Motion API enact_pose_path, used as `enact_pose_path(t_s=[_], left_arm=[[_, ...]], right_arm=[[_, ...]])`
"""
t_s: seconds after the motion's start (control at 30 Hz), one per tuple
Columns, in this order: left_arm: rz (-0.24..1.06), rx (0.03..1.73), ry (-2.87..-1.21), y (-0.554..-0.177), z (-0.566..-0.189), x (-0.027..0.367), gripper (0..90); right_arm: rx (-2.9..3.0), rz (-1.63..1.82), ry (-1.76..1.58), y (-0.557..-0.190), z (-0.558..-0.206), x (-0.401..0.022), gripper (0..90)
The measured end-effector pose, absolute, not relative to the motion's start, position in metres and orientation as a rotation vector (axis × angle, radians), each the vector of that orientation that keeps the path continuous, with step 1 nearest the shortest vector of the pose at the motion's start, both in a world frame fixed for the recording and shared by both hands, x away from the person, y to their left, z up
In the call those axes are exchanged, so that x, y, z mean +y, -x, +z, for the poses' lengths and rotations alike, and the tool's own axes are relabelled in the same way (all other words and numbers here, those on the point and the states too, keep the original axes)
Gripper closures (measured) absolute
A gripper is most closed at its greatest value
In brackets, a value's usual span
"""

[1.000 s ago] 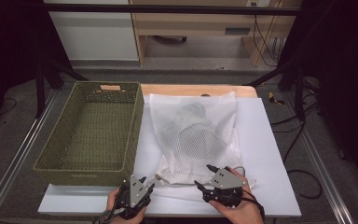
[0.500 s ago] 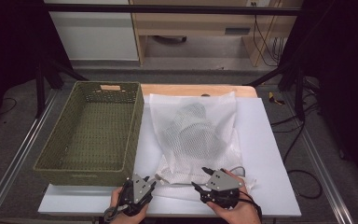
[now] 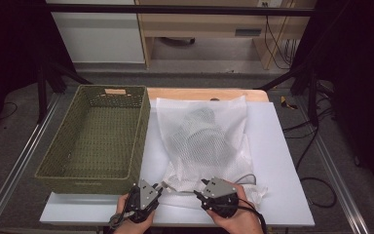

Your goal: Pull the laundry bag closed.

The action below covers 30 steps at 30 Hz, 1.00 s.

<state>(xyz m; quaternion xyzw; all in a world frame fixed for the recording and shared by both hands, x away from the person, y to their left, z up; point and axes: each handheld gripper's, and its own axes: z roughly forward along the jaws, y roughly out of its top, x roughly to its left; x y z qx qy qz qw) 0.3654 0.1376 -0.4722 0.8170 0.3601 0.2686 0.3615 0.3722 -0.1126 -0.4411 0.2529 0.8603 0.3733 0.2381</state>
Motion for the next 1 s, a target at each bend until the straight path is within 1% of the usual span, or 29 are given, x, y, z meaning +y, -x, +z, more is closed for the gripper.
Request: enact_pose_path(t_s=[0.07, 0.17, 0.3, 0.43, 0.6, 0.63, 0.7, 0.77, 1.0], left_arm=[[0.691, 0.932, -2.099, -0.367, -0.472, 0.138, 76.6], [0.679, 0.937, -2.093, -0.368, -0.472, 0.138, 76.6], [0.666, 0.936, -2.097, -0.37, -0.473, 0.138, 76.1], [0.657, 0.937, -2.114, -0.372, -0.476, 0.137, 73.8], [0.657, 0.934, -2.113, -0.374, -0.476, 0.135, 73.8], [0.652, 0.931, -2.117, -0.374, -0.476, 0.135, 74.6], [0.643, 0.933, -2.115, -0.375, -0.475, 0.135, 79.4], [0.619, 0.92, -2.115, -0.374, -0.474, 0.135, 87.4], [0.571, 0.91, -2.09, -0.37, -0.467, 0.133, 88.6]], right_arm=[[2.369, 1.021, -0.673, -0.372, -0.44, -0.108, 61.7], [2.382, 1.016, -0.653, -0.371, -0.437, -0.102, 63.5], [2.397, 1.014, -0.639, -0.369, -0.436, -0.096, 63.6], [2.406, 1.013, -0.627, -0.369, -0.437, -0.093, 63.1], [2.41, 1.02, -0.632, -0.37, -0.438, -0.092, 62.9], [2.411, 1.02, -0.629, -0.369, -0.438, -0.092, 62.9], [2.415, 1.024, -0.624, -0.369, -0.439, -0.09, 63.4], [2.415, 1.031, -0.62, -0.367, -0.439, -0.088, 64.6], [2.433, 1.045, -0.588, -0.362, -0.44, -0.079, 72.3]])
